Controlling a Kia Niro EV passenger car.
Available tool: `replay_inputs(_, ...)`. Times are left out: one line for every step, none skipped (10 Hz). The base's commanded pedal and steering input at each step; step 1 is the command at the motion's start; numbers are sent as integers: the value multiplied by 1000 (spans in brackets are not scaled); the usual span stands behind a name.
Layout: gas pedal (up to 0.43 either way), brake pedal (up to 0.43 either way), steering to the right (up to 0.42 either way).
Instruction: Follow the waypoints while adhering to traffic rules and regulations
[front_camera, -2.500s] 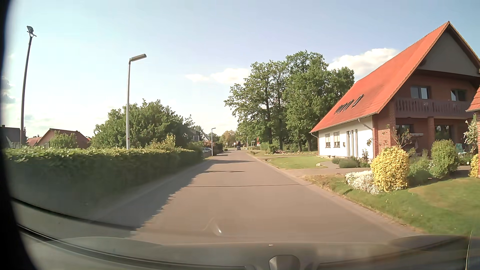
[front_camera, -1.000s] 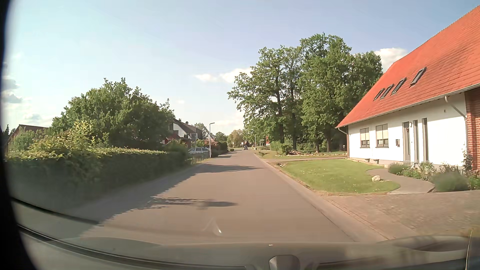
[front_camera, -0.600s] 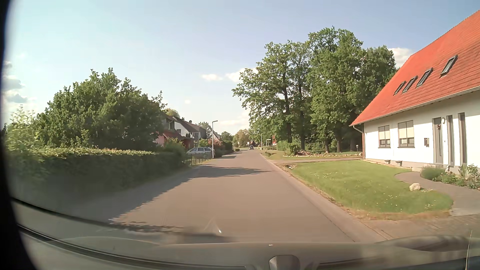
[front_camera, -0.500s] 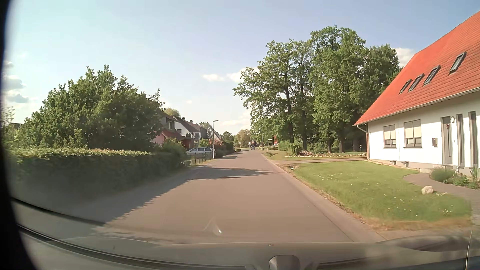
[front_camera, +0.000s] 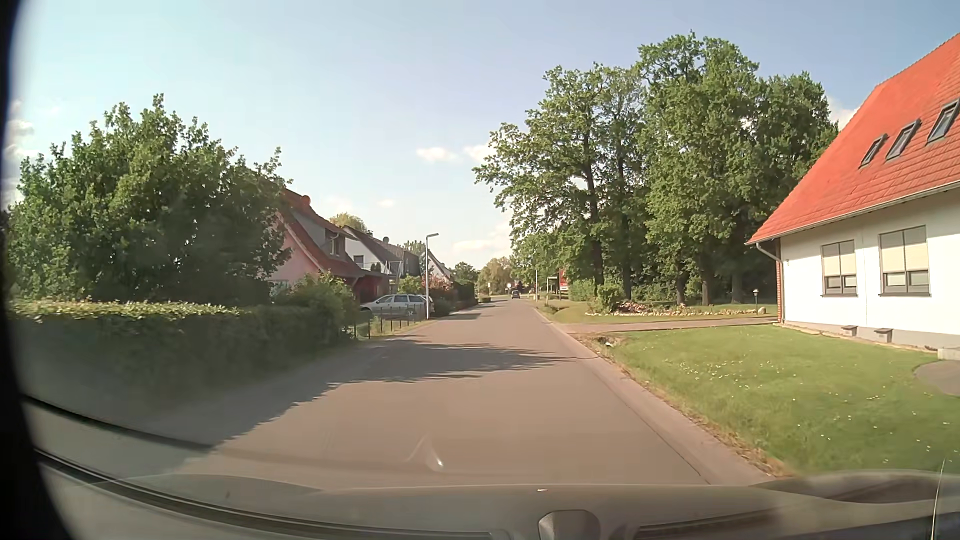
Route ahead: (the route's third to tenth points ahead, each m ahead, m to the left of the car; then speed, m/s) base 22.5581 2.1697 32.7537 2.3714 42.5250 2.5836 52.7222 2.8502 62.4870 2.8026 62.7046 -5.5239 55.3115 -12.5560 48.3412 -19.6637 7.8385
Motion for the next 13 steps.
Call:
replay_inputs(197,6,-13)
replay_inputs(197,6,-12)
replay_inputs(197,6,-12)
replay_inputs(197,6,-12)
replay_inputs(197,6,-12)
replay_inputs(197,6,-12)
replay_inputs(197,6,-12)
replay_inputs(197,6,-12)
replay_inputs(189,6,-12)
replay_inputs(189,6,-10)
replay_inputs(138,6,-8)
replay_inputs(110,6,-6)
replay_inputs(110,6,-6)
